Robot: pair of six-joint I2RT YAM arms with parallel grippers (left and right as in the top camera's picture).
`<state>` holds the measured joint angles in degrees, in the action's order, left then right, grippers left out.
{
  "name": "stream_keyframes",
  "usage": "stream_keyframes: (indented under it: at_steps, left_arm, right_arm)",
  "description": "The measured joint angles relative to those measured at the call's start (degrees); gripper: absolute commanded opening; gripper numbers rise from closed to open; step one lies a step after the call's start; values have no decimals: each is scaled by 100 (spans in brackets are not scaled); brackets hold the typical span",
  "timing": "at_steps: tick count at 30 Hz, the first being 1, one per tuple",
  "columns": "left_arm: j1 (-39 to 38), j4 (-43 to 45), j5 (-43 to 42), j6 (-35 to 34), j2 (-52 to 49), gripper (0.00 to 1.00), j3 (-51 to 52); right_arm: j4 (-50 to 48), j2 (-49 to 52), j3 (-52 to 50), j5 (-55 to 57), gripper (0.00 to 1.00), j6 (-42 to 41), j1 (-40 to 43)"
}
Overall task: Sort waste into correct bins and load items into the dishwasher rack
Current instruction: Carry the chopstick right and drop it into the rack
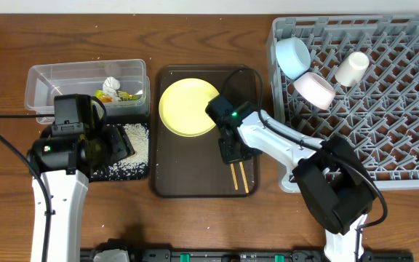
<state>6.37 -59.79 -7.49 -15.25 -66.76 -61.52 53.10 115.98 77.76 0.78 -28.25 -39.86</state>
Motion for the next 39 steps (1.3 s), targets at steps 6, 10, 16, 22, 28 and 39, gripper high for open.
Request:
stream_keyframes:
  at_steps: [6, 10, 16, 22, 28, 39]
  left_arm:
    - [2, 0, 2, 0, 0, 72, 0]
    - [0, 0, 2, 0, 0, 72, 0]
    - [0, 0, 2, 0, 0, 72, 0]
    - [0, 0, 2, 0, 0, 72, 0]
    - [0, 0, 2, 0, 0, 72, 0]
    - [0, 0, 2, 0, 0, 72, 0]
  right_arm:
    - [385, -378, 125, -149, 1, 162, 409]
    - [426, -1123, 210, -160, 1, 313, 855]
    - [695, -2096, 319, -140, 1, 573, 1434]
    - [1080, -2173, 315, -83, 1, 970, 1934]
    - [1169, -2168, 140, 299, 1, 1180, 2326]
    - [509, -2072, -715, 330, 3, 1263, 2387]
